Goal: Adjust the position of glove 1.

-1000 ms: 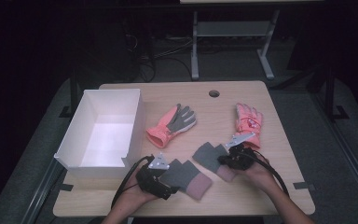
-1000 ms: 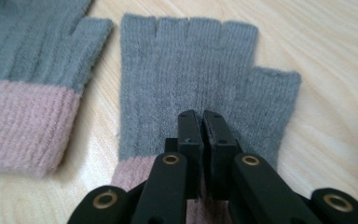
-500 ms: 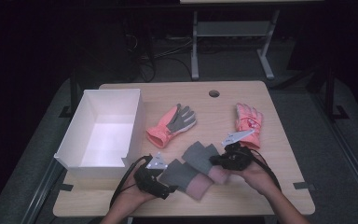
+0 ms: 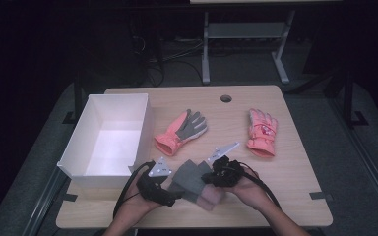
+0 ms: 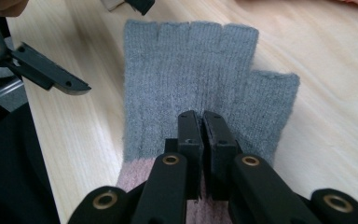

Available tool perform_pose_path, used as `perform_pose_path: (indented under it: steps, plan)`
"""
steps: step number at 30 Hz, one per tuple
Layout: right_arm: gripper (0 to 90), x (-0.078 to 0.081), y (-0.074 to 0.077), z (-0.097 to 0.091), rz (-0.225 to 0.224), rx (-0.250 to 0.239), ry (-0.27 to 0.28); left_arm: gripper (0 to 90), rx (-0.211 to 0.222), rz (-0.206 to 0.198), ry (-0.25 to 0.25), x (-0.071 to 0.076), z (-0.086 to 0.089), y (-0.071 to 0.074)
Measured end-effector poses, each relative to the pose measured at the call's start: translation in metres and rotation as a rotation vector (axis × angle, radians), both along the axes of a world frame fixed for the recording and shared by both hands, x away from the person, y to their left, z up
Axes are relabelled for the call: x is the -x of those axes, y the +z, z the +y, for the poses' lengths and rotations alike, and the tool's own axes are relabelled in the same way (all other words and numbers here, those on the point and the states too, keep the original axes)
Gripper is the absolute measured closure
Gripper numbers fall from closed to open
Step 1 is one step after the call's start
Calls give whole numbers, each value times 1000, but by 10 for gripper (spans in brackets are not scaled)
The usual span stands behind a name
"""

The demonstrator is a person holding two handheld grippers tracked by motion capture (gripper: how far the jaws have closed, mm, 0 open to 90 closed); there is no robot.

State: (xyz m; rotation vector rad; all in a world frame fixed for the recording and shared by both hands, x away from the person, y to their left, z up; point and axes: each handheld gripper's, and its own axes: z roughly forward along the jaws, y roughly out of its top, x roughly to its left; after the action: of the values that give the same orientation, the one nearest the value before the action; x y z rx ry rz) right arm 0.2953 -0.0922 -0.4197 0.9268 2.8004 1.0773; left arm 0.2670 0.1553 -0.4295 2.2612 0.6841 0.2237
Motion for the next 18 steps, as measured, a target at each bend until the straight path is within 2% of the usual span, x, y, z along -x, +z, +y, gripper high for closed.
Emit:
perform_pose_path:
  steps: [4,12,14,15,16,18]
  plan:
    - [867,3,-3,9,-2,22,14,141,6,2,2,0,1,1]
    - [860,3,-14,18,-3,52,1,141,7,4,3,0,0,0]
    - [801,3,-17,19,5,42,-2,142,13,13,7,0,0,0]
    - [741,3,-17,18,2,33,2,143,15,16,9,0,0,1]
    - [692,3,-15,15,-20,26,5,153,18,16,15,1,-1,1]
    - [687,3,-8,8,-38,-6,-13,227,30,14,20,2,-1,1]
